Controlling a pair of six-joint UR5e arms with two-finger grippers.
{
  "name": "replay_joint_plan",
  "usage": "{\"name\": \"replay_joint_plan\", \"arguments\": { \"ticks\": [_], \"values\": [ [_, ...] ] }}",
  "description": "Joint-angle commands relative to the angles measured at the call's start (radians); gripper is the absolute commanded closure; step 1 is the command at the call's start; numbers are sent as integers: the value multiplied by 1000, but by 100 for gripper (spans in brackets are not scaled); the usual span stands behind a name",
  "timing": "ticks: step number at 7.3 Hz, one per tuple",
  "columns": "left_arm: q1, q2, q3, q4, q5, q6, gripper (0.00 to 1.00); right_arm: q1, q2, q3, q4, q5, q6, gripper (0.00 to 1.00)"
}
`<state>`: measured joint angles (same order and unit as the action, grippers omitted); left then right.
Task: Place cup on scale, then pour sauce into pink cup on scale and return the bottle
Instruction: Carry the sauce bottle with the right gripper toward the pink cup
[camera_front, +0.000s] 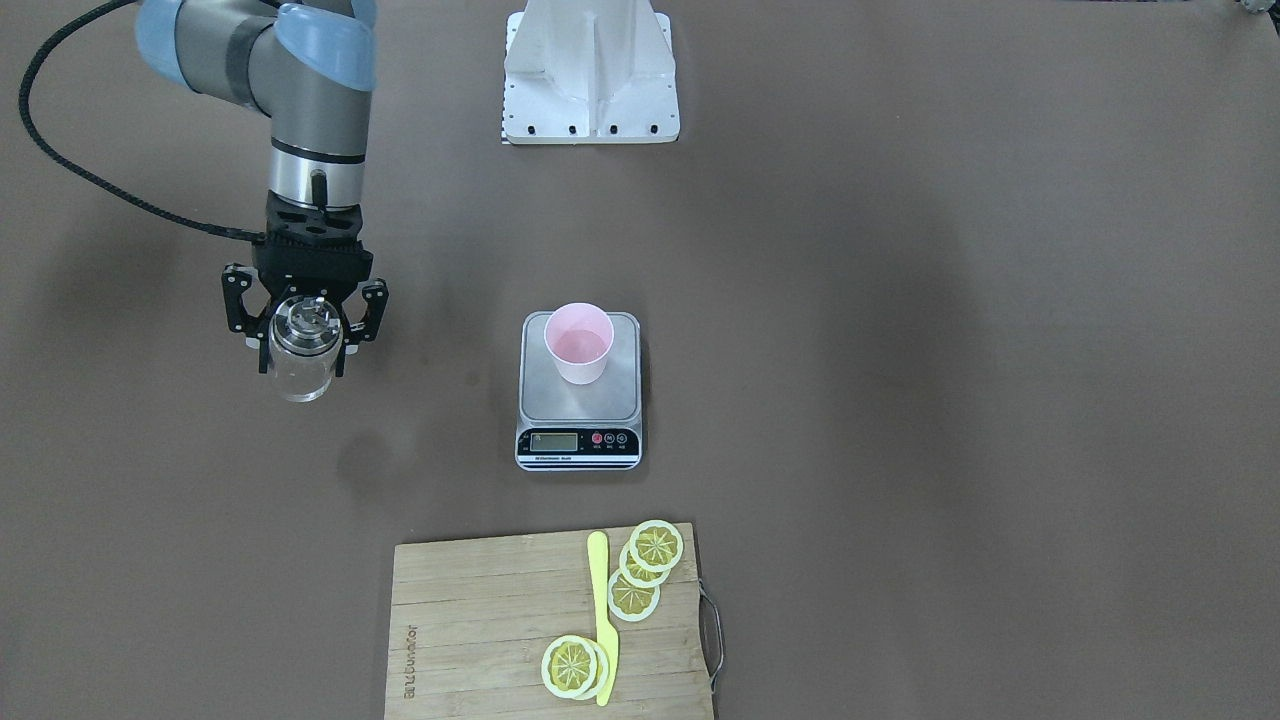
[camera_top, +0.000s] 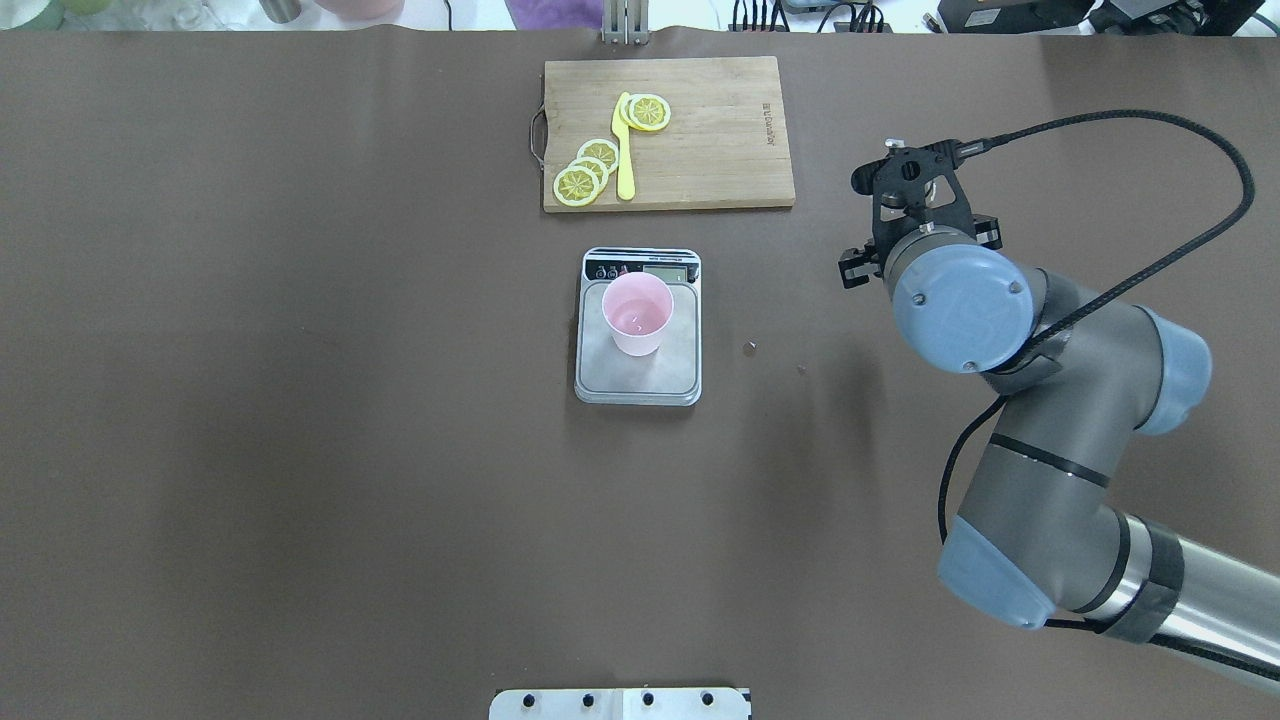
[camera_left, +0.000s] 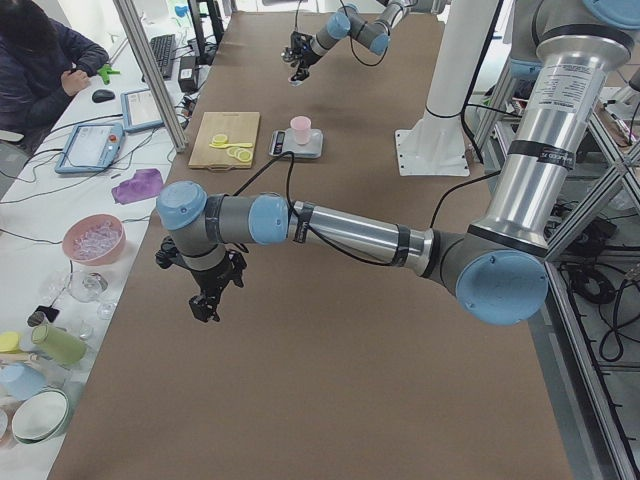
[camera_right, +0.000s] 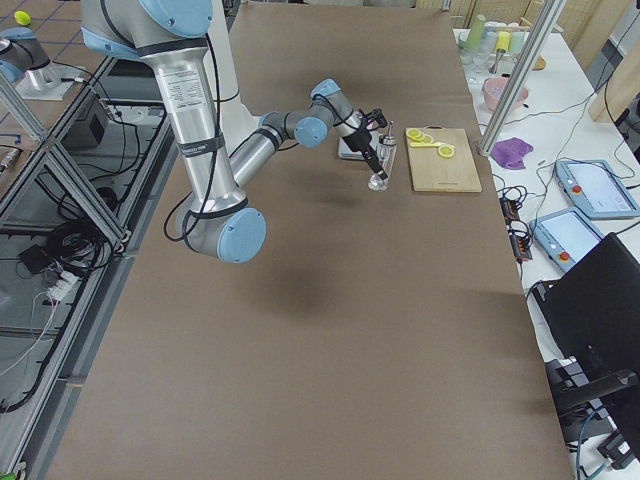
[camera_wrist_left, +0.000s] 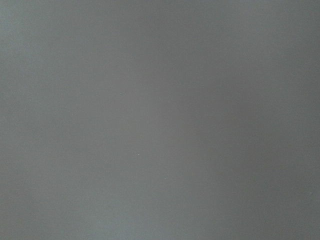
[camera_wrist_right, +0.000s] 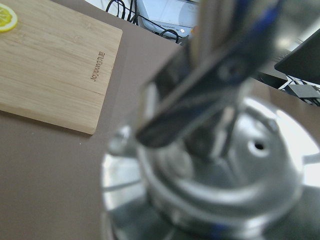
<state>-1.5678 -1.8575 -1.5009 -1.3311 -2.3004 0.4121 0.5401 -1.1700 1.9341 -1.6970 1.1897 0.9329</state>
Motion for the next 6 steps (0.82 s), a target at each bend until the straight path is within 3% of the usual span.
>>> {"name": "replay_joint_plan", "arguments": {
  "ticks": [1, 4, 6],
  "values": [
    [0, 1, 1, 0, -1, 1, 2, -52, 67, -4, -226, -85, 36, 100],
    [0, 1, -1, 1, -1, -1, 2, -94, 173, -29, -471, -122, 125, 100],
    [9, 4, -1, 0, -1, 1, 2, -120, 226, -119, -529, -168, 177, 100]
  ]
}}
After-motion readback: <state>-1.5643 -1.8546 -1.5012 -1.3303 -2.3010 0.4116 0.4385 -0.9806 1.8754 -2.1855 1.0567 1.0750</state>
